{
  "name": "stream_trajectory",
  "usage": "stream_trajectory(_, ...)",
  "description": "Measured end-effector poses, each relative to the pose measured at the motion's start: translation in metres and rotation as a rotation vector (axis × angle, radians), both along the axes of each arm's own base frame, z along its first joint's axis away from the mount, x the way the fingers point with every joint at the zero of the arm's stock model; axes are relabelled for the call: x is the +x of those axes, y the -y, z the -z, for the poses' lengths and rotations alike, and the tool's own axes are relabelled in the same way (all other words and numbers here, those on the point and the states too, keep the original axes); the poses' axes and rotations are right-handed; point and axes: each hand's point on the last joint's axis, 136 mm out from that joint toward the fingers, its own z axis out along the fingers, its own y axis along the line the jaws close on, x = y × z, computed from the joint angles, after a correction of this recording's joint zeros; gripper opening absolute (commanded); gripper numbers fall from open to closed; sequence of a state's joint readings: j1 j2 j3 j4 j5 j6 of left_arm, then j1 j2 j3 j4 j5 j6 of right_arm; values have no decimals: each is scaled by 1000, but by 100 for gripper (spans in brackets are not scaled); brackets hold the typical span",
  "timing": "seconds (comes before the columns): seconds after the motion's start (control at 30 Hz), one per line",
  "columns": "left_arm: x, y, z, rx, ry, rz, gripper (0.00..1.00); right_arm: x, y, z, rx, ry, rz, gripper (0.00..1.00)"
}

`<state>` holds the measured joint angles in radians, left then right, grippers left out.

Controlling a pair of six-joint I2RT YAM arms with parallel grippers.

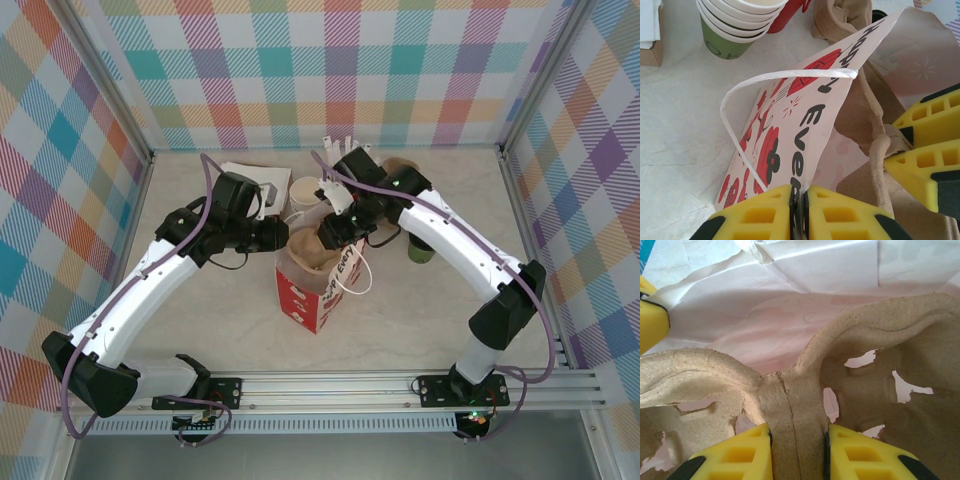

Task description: Pack the takeout coffee

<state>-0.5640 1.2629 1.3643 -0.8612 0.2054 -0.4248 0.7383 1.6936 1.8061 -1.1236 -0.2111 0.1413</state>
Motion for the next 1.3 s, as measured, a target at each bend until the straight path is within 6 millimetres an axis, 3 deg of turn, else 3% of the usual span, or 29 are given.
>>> stream_trajectory(0.2, -3, 4, -1, -22, -15, 10, 14, 11, -2, -27, -2, 86, -51, 26)
stream_trajectory(0.3, -3, 5, -2, -33, -17, 15, 14, 13, -2, -32, -10, 111, -79, 26)
stream_trajectory(0.67, -1, 9, -6, -60, -15, 6, 14, 14, -13, -8, -47, 63, -117, 26)
stream_trajectory(0.97, -1, 7, -6, -55, -14, -2, 13, 18, 3, 11, -150, 98, -139, 26)
stream_trajectory(1.3, -2, 9, -7, -65, -17, 7, 14, 16, 6, 14, -220, 164, -215, 26)
